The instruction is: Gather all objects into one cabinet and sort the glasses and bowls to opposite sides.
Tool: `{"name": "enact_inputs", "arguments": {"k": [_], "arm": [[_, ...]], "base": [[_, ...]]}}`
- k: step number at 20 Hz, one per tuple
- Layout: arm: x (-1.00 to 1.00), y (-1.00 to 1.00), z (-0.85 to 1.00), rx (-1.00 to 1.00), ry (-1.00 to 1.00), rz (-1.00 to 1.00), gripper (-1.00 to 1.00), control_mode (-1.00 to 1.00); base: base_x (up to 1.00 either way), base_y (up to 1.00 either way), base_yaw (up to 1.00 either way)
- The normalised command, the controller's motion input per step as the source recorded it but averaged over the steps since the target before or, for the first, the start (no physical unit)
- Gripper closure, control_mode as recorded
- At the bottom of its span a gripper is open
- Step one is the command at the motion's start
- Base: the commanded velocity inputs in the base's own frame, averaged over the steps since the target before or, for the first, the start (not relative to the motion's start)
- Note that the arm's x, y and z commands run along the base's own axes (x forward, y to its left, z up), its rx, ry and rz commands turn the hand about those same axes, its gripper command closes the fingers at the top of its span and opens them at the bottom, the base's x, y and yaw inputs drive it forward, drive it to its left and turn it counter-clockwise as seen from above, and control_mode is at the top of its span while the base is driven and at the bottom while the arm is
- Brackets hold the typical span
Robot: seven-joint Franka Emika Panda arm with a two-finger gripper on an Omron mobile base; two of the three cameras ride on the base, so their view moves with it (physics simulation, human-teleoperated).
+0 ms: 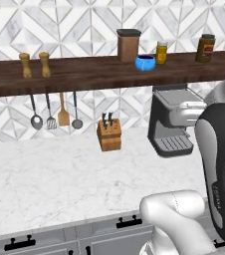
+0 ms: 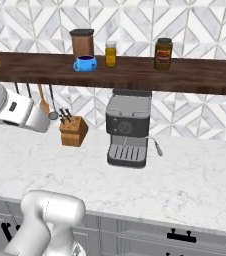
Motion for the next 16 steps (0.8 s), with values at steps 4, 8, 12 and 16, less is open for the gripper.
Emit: {"name": "enact_inputs", "arguments": {"k": [4,8,12,16], "arm": [[0.28,0.03,0.20,0.00,-0.34,0.00,-1.00,-1.00],[0.44,0.00,0.14,0.00,-0.25,-0.01,-1.00,-1.00],[0.43,0.00,0.02,0.03,-0.16,0.00,-1.00,-1.00],[0.52,0.00,0.01,0.01,-0.15,0.00,-1.00,-1.00]], "base": [[0.00,0.00,0.00],[0.00,0.00,0.00],[0.00,0.00,0.00],[0.00,0.00,0.00]]}}
